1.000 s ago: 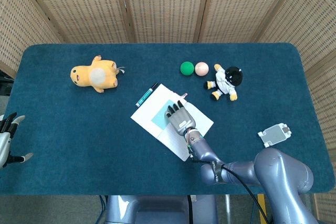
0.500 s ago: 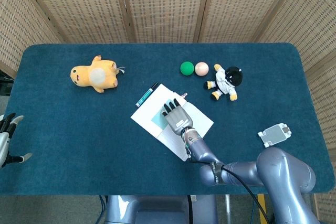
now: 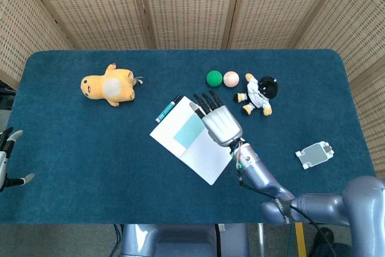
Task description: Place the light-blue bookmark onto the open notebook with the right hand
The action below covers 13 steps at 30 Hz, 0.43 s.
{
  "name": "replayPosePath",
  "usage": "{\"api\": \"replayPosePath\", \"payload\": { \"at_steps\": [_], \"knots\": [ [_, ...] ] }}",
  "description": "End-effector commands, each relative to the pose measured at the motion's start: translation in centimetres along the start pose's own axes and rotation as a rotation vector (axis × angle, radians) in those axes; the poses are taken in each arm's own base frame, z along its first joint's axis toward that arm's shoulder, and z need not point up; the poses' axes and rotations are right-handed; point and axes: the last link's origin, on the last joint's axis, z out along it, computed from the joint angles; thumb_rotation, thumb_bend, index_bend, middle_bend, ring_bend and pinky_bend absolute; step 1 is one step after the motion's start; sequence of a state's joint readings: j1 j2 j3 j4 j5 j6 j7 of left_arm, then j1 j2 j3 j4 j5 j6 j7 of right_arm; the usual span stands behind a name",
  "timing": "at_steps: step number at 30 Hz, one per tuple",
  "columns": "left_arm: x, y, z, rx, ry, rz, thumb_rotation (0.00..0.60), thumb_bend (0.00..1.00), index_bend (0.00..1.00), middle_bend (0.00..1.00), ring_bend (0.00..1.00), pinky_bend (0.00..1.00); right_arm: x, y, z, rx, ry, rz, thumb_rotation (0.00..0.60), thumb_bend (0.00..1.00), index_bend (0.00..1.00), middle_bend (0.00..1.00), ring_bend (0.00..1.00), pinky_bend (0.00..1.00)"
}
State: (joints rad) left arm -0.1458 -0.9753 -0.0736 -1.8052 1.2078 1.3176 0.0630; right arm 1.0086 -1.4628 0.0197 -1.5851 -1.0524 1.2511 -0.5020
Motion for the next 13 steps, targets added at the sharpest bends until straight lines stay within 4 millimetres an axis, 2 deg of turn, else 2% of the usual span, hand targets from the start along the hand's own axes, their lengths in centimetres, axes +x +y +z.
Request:
{"api": "replayPosePath", "payload": {
  "at_steps": [1,7,13],
  "knots": [
    [0.0,0.0,-0.6,-0.010,0.010,-0.002,0.600,0.00,0.00,0.00,0.00,0.00,-0.4,7.6,-8.9,-0.151,0.142,0.172,0.600,0.00,0.06,0.00,0.00,0.00],
    [-0.4,-0.7,-0.9,-0.018,0.046,-0.003,0.600,0.00,0.00,0.00,0.00,0.00,-2.1,12.2,-16.8,-0.301,0.166,0.194,0.600,0.00,0.01,0.00,0.00,0.00],
    [-0.5,-1.0,-0.4,-0.027,0.079,-0.007,0.600,0.00,0.00,0.00,0.00,0.00,-2.9,13.5,-21.5,-0.361,0.165,0.164,0.600,0.00,0.00,0.00,0.00,0.00]
  ]
}}
